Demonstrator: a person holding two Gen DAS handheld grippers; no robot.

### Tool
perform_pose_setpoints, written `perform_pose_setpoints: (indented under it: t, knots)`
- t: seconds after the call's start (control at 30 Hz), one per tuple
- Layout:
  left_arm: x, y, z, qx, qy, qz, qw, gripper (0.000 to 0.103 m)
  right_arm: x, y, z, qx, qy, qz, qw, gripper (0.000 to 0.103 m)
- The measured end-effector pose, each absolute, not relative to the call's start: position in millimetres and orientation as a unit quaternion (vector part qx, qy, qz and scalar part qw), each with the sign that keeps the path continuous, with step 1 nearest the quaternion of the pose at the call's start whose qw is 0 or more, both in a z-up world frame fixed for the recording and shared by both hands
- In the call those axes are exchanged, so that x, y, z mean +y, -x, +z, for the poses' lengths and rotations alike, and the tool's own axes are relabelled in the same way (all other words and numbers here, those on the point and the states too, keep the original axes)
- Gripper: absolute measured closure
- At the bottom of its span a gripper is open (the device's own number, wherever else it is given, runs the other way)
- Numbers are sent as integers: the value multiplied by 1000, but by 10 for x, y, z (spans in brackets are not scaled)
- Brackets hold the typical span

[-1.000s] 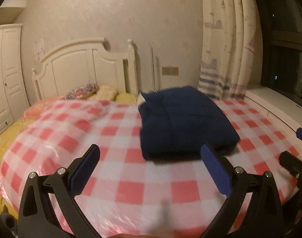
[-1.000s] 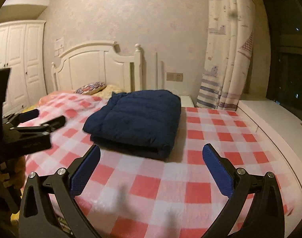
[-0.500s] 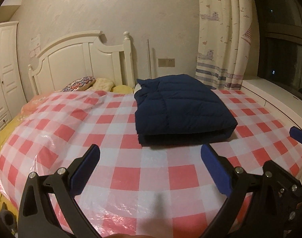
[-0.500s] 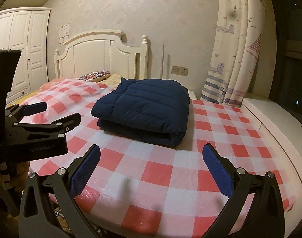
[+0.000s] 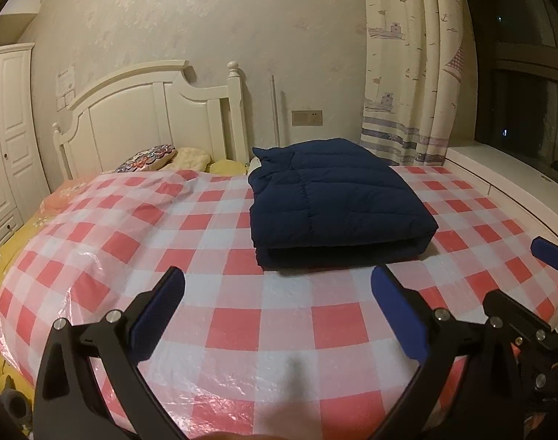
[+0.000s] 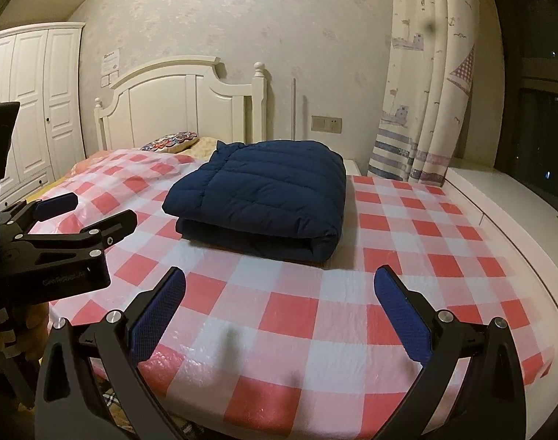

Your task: Fold large clothes

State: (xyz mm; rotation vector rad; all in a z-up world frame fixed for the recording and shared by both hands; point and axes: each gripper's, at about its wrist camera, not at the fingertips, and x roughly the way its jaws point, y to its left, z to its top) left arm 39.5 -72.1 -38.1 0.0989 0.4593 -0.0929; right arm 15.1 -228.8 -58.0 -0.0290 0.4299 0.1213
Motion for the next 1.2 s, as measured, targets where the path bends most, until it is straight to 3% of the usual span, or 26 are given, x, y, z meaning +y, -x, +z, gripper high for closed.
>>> perform_pose_setpoints:
  t: [1.2]
  knots:
    - [-753,-357,-357,217,-62,-44,973,2,-2370,-143,-595,204,-13,46,978,4]
